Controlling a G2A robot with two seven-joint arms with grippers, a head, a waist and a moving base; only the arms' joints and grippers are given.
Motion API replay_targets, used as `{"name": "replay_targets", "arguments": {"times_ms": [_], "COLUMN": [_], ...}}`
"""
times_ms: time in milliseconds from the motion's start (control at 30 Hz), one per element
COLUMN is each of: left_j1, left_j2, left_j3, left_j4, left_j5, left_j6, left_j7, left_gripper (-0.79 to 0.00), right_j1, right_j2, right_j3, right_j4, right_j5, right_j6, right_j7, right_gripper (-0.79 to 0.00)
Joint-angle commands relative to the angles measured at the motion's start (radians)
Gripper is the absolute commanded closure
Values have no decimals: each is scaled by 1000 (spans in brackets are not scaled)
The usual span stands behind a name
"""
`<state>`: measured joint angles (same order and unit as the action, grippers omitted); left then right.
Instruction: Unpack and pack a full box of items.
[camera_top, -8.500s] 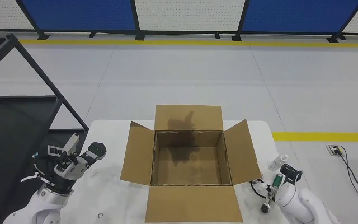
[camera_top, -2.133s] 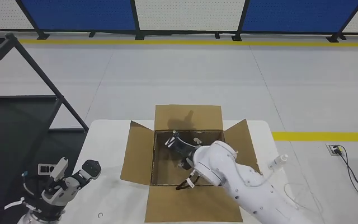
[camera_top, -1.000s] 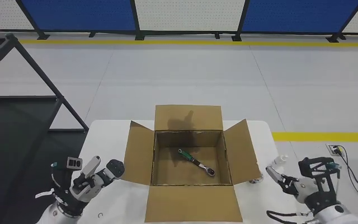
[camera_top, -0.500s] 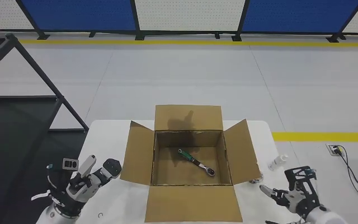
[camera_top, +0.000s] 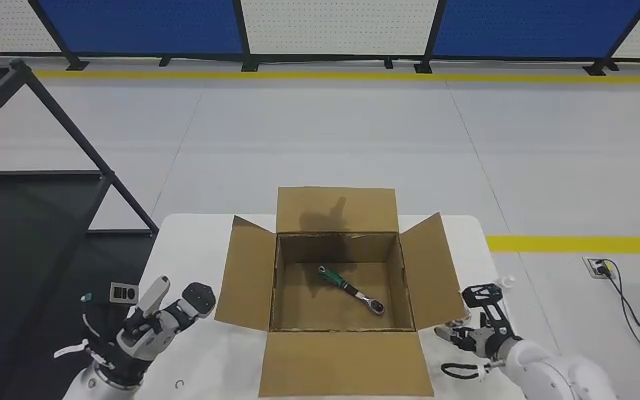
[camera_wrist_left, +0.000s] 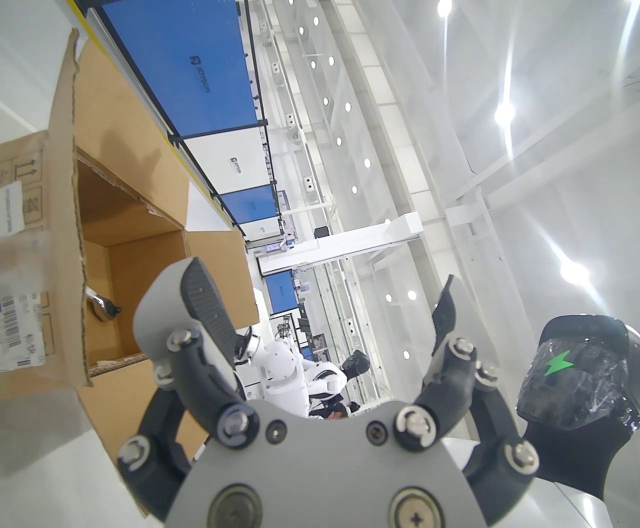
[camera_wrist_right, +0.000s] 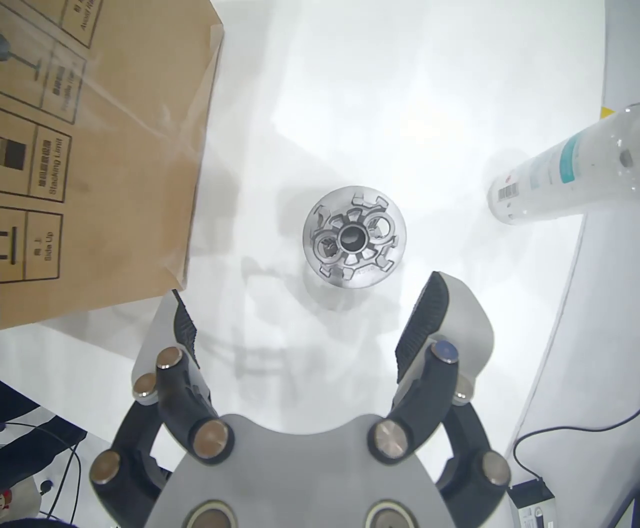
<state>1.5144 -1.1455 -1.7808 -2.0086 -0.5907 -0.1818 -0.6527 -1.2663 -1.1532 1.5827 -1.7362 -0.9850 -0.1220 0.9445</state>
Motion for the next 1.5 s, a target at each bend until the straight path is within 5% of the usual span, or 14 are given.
{"name": "replay_targets", "arguments": {"times_ms": [0, 533, 567, 600, 667, 700, 1033, 1467], "left_j1": [0, -1, -1, -1, 0, 0, -6, -32], "left_j2": [0, 2, 2, 2, 2, 2, 3, 5], "left_j3": [0, 1, 1, 0, -1, -2, 2, 23], "left_j4": [0, -6, -6, -6, -7, -7, -4, 6], "left_j5": [0, 8, 8, 8, 8, 7, 8, 10], "left_j6": [0, 2, 1, 2, 3, 3, 6, 17], "left_j7": [0, 10, 10, 13, 14, 15, 17, 8], "left_gripper": [-785, -785, -785, -785, -785, -785, -785, -785], "right_j1": [16, 120, 126, 132, 142, 145, 88, -134], "right_j2": [1, 1, 1, 1, 1, 2, 13, 26], "right_j3": [-7, -67, -71, -75, -79, -80, -30, 190], "right_j4": [25, 183, 190, 196, 206, 210, 127, -373], "right_j5": [-5, 2, 2, 2, 2, 4, 10, 28], "right_j6": [2, 9, 7, 7, 8, 9, 26, 197], "right_j7": [-7, -53, -54, -54, -54, -54, -82, -98], "right_gripper": [-785, -785, -714, -385, -169, 0, 0, 0]}}
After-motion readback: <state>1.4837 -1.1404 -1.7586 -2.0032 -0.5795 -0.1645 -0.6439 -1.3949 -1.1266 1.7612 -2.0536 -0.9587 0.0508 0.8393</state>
